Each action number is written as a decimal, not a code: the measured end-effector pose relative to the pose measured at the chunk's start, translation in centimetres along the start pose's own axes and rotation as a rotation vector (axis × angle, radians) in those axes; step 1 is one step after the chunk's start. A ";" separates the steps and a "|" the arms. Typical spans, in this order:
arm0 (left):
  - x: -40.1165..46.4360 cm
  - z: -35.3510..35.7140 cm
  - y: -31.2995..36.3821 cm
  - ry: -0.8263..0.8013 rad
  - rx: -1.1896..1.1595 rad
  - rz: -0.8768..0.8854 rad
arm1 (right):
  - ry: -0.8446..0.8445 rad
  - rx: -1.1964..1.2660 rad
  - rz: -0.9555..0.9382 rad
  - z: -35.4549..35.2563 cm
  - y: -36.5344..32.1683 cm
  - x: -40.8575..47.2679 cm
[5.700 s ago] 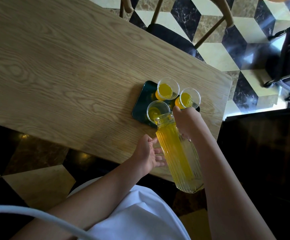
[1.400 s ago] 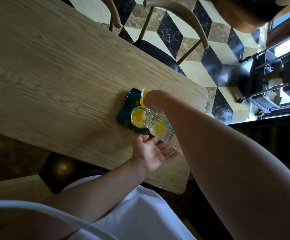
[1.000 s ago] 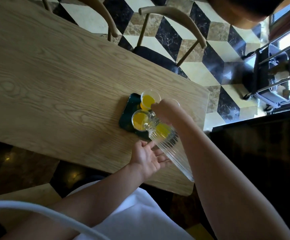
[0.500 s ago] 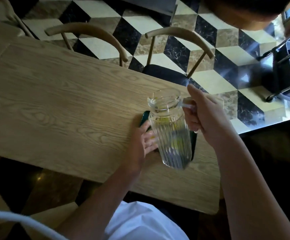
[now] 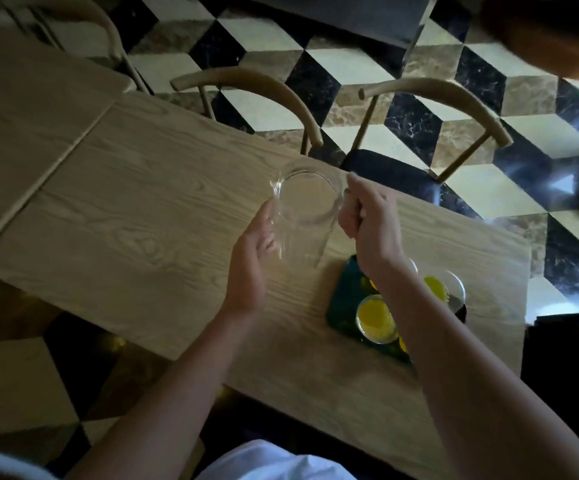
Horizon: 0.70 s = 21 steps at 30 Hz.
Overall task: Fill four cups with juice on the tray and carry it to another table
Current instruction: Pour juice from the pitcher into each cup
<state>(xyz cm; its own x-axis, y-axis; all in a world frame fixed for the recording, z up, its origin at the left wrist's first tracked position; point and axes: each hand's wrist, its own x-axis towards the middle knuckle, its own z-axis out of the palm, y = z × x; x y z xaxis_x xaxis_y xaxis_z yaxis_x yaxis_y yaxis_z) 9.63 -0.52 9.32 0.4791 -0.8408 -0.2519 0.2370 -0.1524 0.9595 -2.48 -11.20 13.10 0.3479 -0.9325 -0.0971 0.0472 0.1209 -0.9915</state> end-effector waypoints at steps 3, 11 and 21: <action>2.1 -1.1 -1.3 0.067 -0.065 -0.015 | -0.009 -0.040 -0.007 1.3 2.7 1.8; 7.9 -2.2 -5.1 -0.031 -0.015 -0.070 | 0.125 0.005 0.065 1.8 8.3 4.8; 9.9 -2.0 -7.3 0.029 0.090 -0.073 | 0.146 -0.029 0.079 1.3 11.1 5.8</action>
<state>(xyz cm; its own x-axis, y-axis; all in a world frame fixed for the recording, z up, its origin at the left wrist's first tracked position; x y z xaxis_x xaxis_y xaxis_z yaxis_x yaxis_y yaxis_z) 14.31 -6.67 -0.46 0.4880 -0.8104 -0.3243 0.1960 -0.2603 0.9454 1.30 -14.79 1.66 0.2092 -0.9604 -0.1838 -0.0029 0.1874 -0.9823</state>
